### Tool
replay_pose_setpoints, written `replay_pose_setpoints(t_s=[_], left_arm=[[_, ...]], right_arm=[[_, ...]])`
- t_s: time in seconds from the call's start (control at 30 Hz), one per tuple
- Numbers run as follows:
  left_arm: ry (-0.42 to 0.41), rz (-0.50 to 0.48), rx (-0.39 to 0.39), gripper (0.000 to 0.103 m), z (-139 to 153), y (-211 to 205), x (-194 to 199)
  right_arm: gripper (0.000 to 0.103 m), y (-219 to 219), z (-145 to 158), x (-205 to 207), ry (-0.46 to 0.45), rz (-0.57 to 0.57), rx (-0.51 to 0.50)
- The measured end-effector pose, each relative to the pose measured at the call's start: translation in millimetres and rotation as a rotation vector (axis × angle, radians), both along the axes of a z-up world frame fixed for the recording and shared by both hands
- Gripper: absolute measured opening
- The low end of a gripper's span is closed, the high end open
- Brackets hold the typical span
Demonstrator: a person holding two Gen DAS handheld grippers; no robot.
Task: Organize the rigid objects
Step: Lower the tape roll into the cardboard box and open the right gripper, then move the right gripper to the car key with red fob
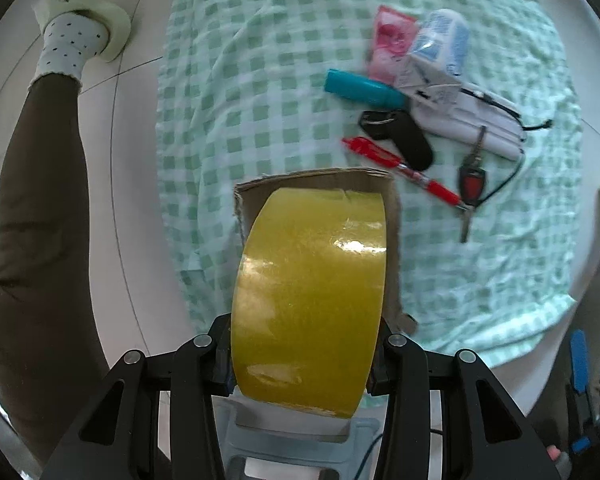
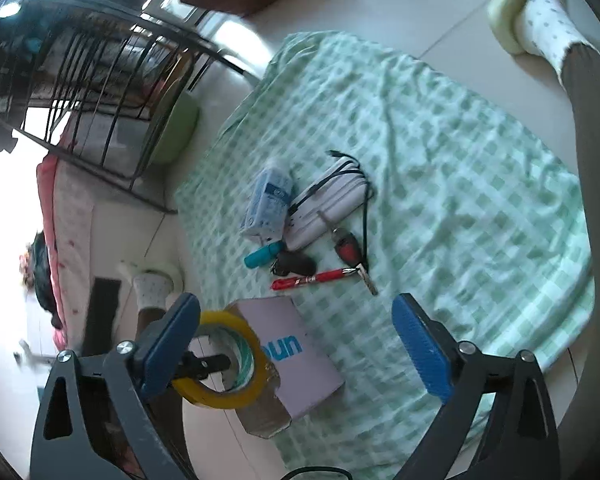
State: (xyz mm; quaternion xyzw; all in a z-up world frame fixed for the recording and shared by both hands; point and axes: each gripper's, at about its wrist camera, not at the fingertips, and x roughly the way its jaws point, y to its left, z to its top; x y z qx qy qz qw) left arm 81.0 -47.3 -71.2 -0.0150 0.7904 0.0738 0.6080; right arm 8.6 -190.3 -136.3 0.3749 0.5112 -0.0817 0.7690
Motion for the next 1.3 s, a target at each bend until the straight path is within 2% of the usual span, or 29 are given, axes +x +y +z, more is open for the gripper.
replay_pose_setpoints(t_s=[0.17,0.37,0.4,0.47,0.57,0.7,0.77,0.87,0.93,0.97,1.07,1.17,1.23,1.3], left_arm=[[0.031,0.03,0.005,0.042,-15,5,1],[0.023,-0.015,0.039,0.044,-16,5,1],[0.008,-0.029,0.04,0.049,-12,4,3],[-0.031,-0.062,0.035,0.066,-2,2,7],[-0.098,-0.124,0.075,0.071,18,0,9],[-0.166,-0.147,0.015,0.071,42,7,2],[-0.209,-0.146,-0.034,0.071,52,14,-3],[-0.265,-0.169,-0.097,0.071,64,26,-14],[-0.299,-0.199,-0.125,0.071,70,31,-22],[-0.314,-0.216,-0.135,0.071,72,34,-27],[-0.353,-0.259,-0.152,0.071,77,39,-38],[-0.381,-0.264,-0.144,0.071,76,43,-44],[-0.402,-0.231,-0.199,0.071,81,42,-45],[-0.418,-0.224,-0.238,0.071,85,40,-44]], right_arm=[[0.097,-3,-6,1,0.036,-0.011,-0.017],[0.097,0,-11,2,0.085,0.008,-0.098],[0.097,1,-13,3,0.097,0.014,-0.113],[0.097,3,-17,4,0.13,0.029,-0.137],[0.097,3,-27,6,0.197,0.039,-0.151],[0.097,2,-40,7,0.268,0.046,-0.164],[0.096,0,-43,9,0.276,0.041,-0.206],[0.096,-1,-50,15,0.294,0.068,-0.34],[0.096,2,-60,21,0.319,0.145,-0.434],[0.096,3,-66,25,0.334,0.186,-0.448],[0.081,14,-87,39,0.384,0.348,-0.462],[0.066,22,-104,51,0.404,0.465,-0.392],[0.046,26,-117,59,0.43,0.52,-0.359],[0.041,27,-126,66,0.456,0.544,-0.385]])
